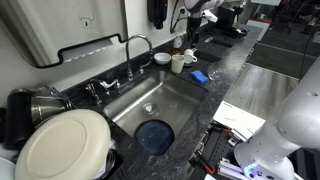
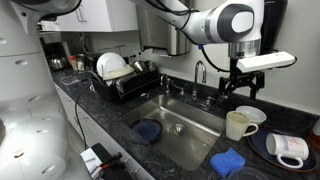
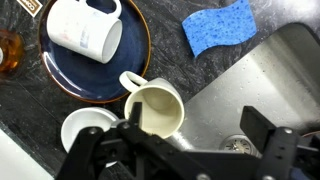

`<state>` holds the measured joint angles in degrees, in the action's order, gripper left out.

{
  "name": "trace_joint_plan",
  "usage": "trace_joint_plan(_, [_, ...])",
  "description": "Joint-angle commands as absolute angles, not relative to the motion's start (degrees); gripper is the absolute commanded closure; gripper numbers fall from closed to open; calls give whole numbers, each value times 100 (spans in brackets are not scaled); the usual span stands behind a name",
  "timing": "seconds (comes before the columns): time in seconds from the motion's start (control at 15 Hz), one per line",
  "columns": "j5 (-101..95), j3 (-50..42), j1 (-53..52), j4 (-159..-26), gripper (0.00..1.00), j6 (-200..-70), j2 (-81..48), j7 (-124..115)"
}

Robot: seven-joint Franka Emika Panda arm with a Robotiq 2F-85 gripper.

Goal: Pick up the white mug from the counter and put it inside the sink

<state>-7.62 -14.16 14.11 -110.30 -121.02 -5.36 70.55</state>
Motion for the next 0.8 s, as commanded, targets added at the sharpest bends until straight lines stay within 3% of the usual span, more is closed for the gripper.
trace_joint_plan(0.0, [-765, -1367, 1459, -11015, 0, -12086, -539, 7054])
trace_joint_plan(0.73, [-885, -1258, 1410, -10821, 0, -11391, -698, 7708])
